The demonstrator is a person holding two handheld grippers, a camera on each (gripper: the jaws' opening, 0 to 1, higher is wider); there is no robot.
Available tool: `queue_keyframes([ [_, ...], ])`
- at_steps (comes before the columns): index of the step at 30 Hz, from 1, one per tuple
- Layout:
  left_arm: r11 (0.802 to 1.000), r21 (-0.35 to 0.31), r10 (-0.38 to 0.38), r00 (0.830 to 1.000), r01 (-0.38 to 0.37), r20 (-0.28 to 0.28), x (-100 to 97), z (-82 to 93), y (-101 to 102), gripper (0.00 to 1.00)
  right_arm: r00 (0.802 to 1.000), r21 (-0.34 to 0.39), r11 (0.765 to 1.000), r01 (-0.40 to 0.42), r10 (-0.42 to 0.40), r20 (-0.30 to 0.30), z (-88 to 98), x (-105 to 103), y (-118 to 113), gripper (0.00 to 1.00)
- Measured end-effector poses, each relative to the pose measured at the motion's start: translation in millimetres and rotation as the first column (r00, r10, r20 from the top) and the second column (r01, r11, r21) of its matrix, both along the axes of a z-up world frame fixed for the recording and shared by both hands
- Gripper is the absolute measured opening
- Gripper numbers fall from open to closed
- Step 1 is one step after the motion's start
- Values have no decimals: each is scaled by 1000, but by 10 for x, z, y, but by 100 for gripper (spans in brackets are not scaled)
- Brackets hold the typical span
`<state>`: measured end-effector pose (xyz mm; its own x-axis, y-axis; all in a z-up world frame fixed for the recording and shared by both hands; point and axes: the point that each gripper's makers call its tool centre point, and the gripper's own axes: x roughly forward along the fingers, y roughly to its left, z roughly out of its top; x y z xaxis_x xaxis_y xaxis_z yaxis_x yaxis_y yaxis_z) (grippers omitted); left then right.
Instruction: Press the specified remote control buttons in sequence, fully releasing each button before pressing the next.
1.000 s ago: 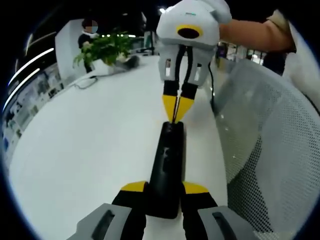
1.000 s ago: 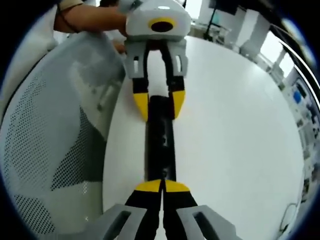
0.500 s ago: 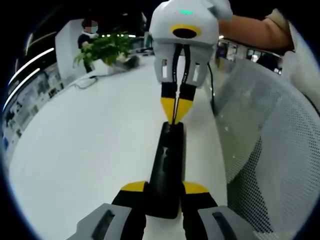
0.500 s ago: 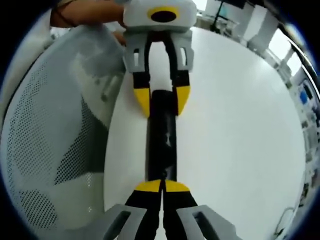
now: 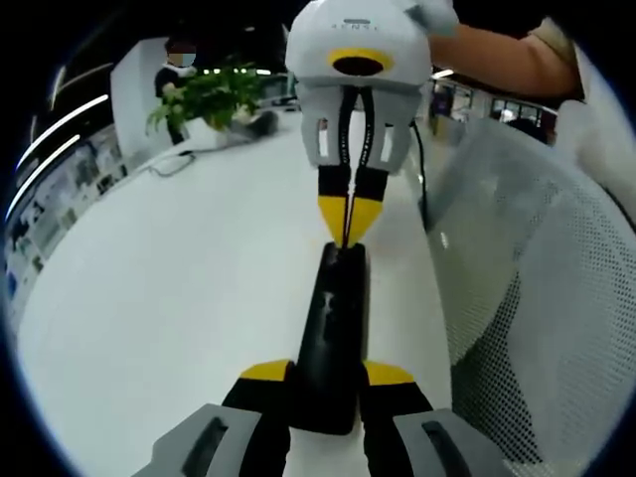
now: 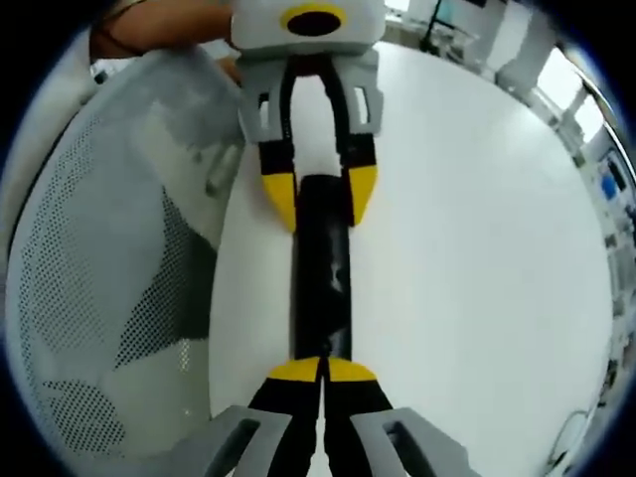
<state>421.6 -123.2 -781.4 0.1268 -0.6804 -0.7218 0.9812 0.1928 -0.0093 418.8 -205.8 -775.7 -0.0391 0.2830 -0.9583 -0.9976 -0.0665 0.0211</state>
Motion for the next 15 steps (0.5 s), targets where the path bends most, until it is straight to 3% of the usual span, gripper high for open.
queue_keyframes([
  [15, 1000, -1, -3, 1000, 3, -1, -5, 4, -3, 25, 999, 41, 998, 40, -40, 4, 25, 11, 2, 0],
])
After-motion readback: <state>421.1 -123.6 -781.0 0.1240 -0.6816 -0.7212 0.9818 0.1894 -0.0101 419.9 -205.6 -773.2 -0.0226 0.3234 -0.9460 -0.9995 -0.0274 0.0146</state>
